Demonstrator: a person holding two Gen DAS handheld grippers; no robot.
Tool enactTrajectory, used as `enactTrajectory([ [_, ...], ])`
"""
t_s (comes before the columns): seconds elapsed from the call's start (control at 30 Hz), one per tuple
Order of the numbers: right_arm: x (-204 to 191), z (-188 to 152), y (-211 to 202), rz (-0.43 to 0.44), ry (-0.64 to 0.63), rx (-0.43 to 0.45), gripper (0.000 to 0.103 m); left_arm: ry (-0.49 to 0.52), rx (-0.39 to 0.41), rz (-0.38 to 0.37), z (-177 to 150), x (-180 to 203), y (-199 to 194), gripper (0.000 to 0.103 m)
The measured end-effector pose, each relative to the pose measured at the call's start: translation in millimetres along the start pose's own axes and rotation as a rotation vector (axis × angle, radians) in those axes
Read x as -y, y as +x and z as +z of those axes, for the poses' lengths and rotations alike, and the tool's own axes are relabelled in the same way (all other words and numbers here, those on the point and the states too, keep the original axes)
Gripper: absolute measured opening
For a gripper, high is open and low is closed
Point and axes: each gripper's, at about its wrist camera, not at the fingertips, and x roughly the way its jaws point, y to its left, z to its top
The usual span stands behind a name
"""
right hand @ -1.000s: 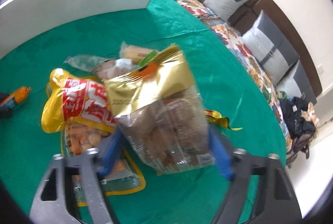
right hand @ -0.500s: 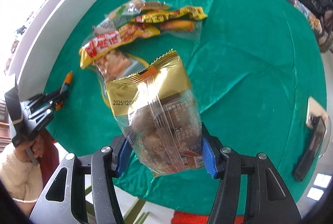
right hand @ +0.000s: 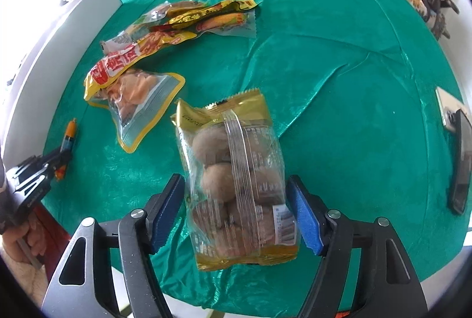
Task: Organize snacks
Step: 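Carry sausage and gold bag into the white box and release both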
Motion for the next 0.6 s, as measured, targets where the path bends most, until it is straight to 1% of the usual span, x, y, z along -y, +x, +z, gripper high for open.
enactTrajectory([
  [0.07,0,2,-3,-0.006,-0.014,0.003,0.078,-0.013,0.001,-0.008,0,-2,0,0.016],
  [0.13,-4,2,-2,-0.011,-0.032,0.001,0.079,-0.026,0.002,-0.017,1,-4,0,0.016],
  [0.2,-9,-1,9,-0.028,-0.057,-0.04,0.083,-0.036,0.002,-0.026,0,-6,0,0.016],
  [0.23,-11,-3,15,-0.054,-0.073,-0.064,0.083,-0.04,0.002,-0.029,0,-7,-1,0.015],
  [0.27,-11,-5,16,-0.086,-0.083,-0.062,0.074,-0.045,0.001,-0.033,-1,-8,-1,0.015],
  [0.3,-10,-6,13,-0.098,-0.077,-0.034,0.074,-0.049,0.0,-0.037,-2,-8,-2,0.015],
  [0.33,-8,-8,8,-0.095,-0.061,-0.014,0.071,-0.053,-0.003,-0.045,-2,-9,-4,0.015],
  [0.4,-6,-11,-3,-0.064,-0.033,0.014,0.069,-0.048,0.003,-0.063,-3,-7,-8,0.015],
  [0.47,-1,-15,-16,-0.003,0.02,0.051,0.069,-0.028,0.024,-0.076,-2,-2,-15,0.015],
  [0.53,4,-18,-20,0.061,0.079,0.058,0.069,-0.021,0.033,-0.092,-1,3,-18,0.015],
  [0.6,5,-21,-20,0.102,0.122,0.055,0.069,-0.033,0.036,-0.125,0,6,-24,0.015],
])
